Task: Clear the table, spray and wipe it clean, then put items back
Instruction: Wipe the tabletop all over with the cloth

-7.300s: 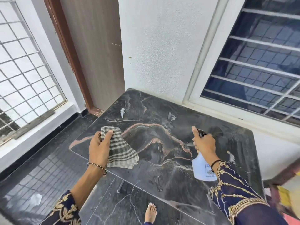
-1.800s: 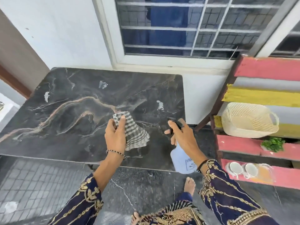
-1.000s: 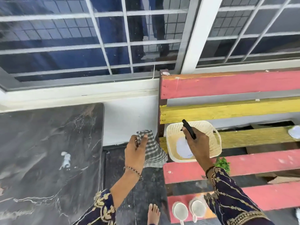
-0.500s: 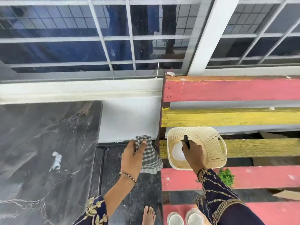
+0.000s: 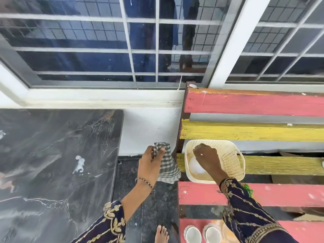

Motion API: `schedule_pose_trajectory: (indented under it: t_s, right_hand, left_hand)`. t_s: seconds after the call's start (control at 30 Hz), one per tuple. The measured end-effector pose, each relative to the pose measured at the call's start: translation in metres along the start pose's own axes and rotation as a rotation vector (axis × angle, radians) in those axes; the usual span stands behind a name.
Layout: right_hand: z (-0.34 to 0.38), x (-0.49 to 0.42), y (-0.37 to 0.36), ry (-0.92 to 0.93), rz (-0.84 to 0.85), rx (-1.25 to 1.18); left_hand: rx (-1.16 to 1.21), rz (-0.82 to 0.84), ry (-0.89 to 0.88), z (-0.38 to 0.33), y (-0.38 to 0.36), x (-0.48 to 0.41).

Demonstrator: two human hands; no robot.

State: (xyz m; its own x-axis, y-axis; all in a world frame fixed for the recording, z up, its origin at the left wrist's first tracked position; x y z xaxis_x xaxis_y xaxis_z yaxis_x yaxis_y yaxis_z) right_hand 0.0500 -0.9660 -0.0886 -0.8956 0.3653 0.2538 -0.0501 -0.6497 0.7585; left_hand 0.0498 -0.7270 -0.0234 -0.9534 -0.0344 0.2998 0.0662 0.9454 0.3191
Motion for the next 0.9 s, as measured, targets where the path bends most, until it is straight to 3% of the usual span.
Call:
schedule_pose_trajectory:
  t_s: [0.17,0.3,0.63,0.9]
  right_hand:
    - [0.092,0.049,0.003,0.263,0.179,-0.132]
    - [0.174,0.103,-0.007,0.461,0.374,-0.046]
    - [0.346,0.227,-0.088,0.769,0.637,0.173]
    - [0.476,0.326,-0.197,0.983,0.731,0.247]
  left_hand:
    - [0.061,0.035,-0.096,-0.011,0.035,0.018]
    - [0.11,0.031,-0.178,-0.004,0.093,0.043]
    - [0.087,-0.111,-0.357,0.049,0.31,0.116]
    - [0.14,-0.201,-0.286,0.116,0.48,0.173]
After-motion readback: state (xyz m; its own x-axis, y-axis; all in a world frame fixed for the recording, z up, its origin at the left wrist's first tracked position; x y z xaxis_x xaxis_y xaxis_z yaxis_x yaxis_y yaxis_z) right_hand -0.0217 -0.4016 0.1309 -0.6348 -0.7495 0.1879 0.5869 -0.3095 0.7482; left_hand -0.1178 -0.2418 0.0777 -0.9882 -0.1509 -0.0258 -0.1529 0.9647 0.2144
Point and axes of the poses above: each hand's wrist, its own x-axis away from the middle knuckle, its own y-axis out of the back of the hand, z = x × y, the point moved 3 cm from there along -x, towards the middle knuckle, and after that the axes turned 1 degree about -x, right-handed, at the moved point
